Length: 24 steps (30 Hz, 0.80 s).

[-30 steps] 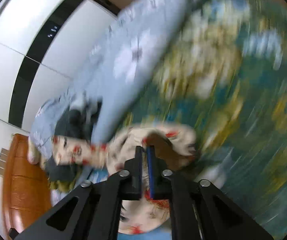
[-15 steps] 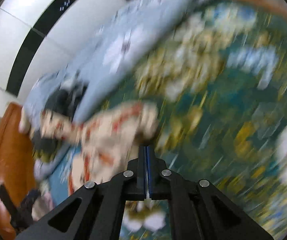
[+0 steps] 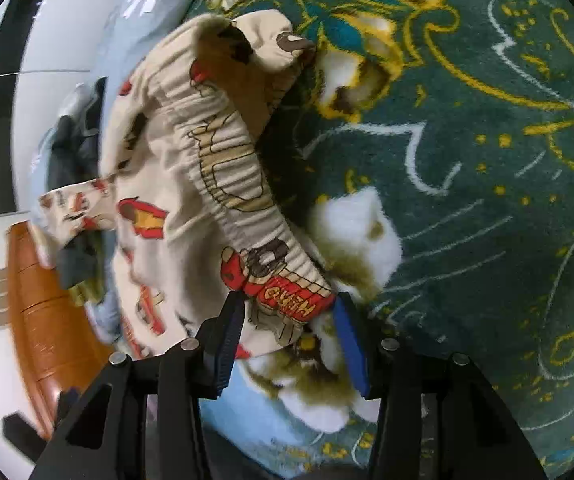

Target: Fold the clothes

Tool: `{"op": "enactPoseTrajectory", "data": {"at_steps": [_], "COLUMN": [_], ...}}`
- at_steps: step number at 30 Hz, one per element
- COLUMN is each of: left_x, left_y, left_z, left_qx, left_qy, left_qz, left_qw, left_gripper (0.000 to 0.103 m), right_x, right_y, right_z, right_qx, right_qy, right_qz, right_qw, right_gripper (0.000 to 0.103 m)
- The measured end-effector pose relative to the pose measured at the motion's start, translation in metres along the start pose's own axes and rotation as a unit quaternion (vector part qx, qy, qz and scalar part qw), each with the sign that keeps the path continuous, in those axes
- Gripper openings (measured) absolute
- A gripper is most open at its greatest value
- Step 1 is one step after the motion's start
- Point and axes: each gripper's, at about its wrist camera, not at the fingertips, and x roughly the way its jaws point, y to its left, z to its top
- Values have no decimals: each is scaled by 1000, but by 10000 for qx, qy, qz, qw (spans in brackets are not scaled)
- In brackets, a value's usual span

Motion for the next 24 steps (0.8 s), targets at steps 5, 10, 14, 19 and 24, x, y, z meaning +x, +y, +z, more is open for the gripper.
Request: {"op": "enactPoseTrajectory", "data": {"at_steps": [5, 10, 14, 19, 24], "left_x": [6, 17, 37, 73, 94], "left_y": [-5, -26, -51, -96, -142], "left_z": [-2, -3, -6, -11, -16], "left_qx": [-63, -50, -118, -109, -197], "left_qy": [132, 310, 620, 1295, 1787], "left_qz": [-120, -391, -698, -1073, -1603], "left_qw": [9998, 9987, 9956, 9857, 9706], "left_gripper": [103, 103, 103, 103, 103], "right_x": [-32, -138, -230, -281, -300], "right_y": [16, 32, 16, -38, -82], "right_z": [-2, 27, 55, 76, 83], "right_qx": [-294, -574, -406, 104, 460], "right_qy": [-643, -2026, -3401, -3766, -3707], "right_qz": [170, 319, -517, -1369, -1655], "right_qw": [9974, 9771, 9381, 9161, 9127], "right_gripper": [13, 11, 11, 11, 11]}}
